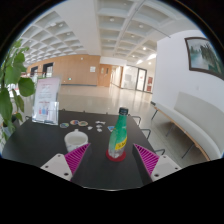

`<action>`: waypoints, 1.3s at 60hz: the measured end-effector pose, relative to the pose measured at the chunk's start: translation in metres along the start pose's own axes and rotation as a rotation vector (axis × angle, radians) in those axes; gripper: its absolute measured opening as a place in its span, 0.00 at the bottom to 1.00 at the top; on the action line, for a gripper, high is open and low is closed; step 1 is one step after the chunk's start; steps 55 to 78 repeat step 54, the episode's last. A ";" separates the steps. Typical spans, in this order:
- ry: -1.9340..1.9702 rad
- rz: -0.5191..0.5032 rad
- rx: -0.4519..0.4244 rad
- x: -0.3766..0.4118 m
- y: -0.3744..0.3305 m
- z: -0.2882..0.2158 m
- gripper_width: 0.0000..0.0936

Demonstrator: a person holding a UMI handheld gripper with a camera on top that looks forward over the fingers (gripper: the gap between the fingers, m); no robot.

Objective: Pour water

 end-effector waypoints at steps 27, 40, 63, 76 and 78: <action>0.050 0.031 0.029 0.052 -0.260 0.045 0.92; 0.066 0.044 -0.001 0.058 -0.301 0.041 0.91; 0.049 0.054 -0.021 0.059 -0.313 0.041 0.91; 0.049 0.054 -0.021 0.059 -0.313 0.041 0.91; 0.049 0.054 -0.021 0.059 -0.313 0.041 0.91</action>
Point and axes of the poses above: the point between the fingertips, and its own axes, seen from behind it with the camera up: x to the left, z down, y forward, the way the camera looks, the point moved 8 cm from there along -y, backward, against the way the camera looks, and after that the axes turned 6 degrees about -y, right-handed, at the moved point
